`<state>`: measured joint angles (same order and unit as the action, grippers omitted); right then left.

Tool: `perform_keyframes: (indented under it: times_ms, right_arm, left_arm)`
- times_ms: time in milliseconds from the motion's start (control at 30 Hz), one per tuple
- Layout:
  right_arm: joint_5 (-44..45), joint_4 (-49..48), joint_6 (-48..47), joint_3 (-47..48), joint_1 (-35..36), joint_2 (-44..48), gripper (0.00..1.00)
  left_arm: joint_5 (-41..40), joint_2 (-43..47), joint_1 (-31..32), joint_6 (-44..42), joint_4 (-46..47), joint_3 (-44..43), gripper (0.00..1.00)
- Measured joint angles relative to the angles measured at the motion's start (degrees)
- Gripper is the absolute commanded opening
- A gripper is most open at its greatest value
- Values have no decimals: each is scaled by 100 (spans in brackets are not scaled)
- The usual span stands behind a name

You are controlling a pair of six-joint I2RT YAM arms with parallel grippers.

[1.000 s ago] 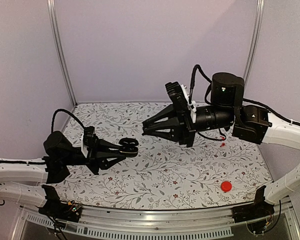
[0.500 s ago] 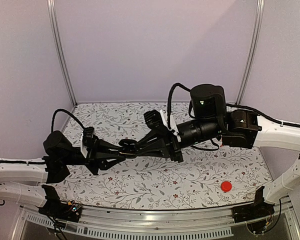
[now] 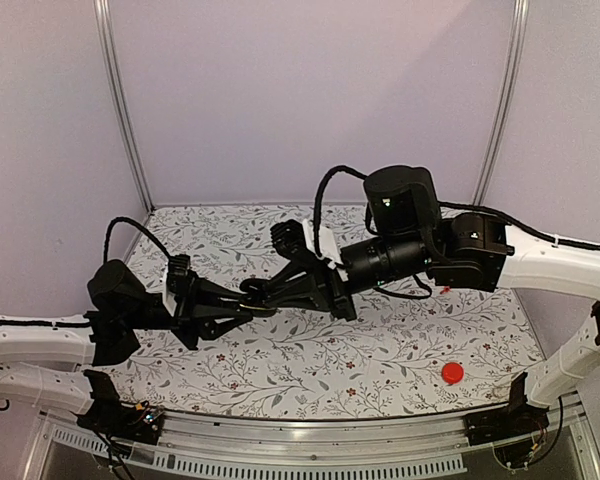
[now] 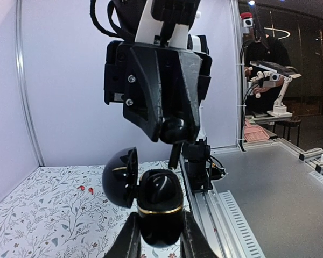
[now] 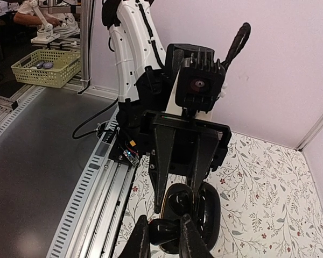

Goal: Insert the wireless bluetooth earbuds into the charging case
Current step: Place the right earbud in the right side groove of the charging case.

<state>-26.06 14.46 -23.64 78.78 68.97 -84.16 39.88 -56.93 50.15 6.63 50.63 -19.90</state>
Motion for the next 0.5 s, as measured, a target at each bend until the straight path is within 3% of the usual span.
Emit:
perform_keyframes:
  times_ms: [500]
  right_arm:
    - [614,59,247,9,2,-15,7]
  left_arm:
    - [-299,92,44,-164,-201,0,13]
